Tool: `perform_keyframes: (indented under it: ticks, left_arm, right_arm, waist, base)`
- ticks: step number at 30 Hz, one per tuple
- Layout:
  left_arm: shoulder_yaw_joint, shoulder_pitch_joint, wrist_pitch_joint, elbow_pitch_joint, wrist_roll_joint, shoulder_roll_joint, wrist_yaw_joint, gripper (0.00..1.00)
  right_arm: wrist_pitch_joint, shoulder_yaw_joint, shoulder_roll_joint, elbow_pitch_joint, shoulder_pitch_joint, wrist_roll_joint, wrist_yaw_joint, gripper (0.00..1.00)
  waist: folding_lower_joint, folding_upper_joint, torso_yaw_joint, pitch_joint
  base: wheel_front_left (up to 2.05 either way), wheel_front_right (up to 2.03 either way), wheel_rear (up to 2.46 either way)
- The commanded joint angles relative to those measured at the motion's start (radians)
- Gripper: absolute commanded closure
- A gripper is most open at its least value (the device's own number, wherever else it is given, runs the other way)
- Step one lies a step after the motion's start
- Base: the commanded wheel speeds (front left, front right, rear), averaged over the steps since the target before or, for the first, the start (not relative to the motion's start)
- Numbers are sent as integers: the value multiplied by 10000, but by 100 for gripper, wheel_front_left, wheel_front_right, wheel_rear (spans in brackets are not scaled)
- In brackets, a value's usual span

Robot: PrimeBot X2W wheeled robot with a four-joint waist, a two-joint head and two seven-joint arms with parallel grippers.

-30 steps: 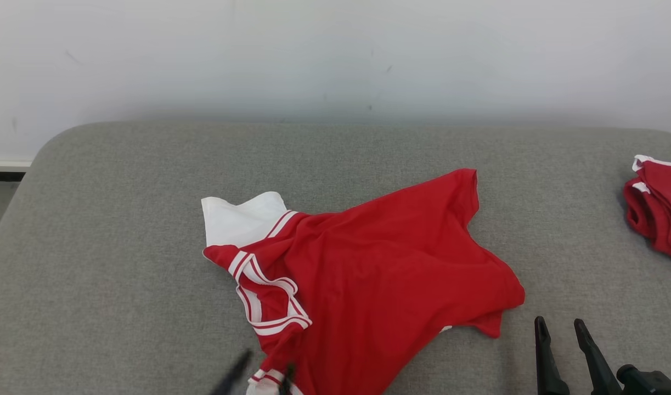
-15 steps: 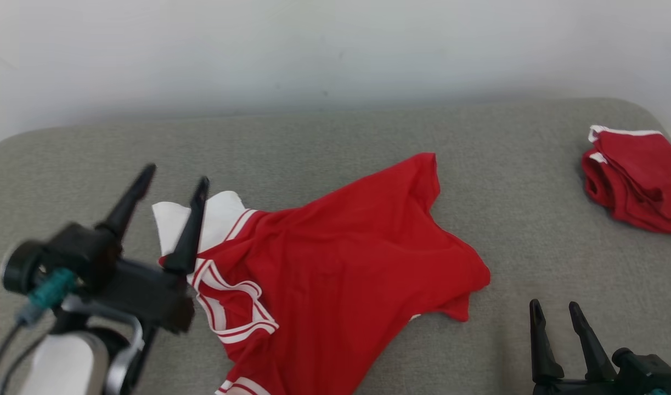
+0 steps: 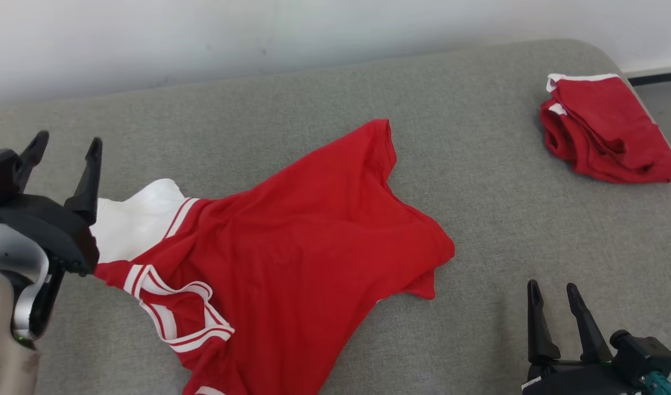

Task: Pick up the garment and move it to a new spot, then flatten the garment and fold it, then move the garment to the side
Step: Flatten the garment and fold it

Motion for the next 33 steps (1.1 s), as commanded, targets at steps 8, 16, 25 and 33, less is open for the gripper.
perform_keyframes:
  ticks: [8, 16, 25, 33]
  left_arm:
    - [131, -158, 1047, 2202, -455, 312, -55, 0]
    - [308, -286, 1527, 4230, -1018, 154, -102, 0]
    - [273, -541, 1555, 5466, -1882, -331, -416, 0]
    - [-281, -1061, 1512, 5626, -1922, -336, -542, 100]
  right_arm:
    - [-17, 11, 79, 97, -294, 35, -23, 0]
    - [-17, 33, 4, 126, -455, -20, -23, 0]
    - [-17, 47, -105, 176, -463, -62, -23, 0]
    - [-17, 33, -212, 104, -540, -32, -23, 0]
  waist:
    - [-2, -1, -434, 627]
    - [-2, -1, -501, 842]
    - [-2, -1, -500, 820]
    - [-2, -1, -425, 918]
  base:
    - [0, 0, 0]
    - [0, 0, 0]
    - [0, 0, 0]
    - [0, 0, 0]
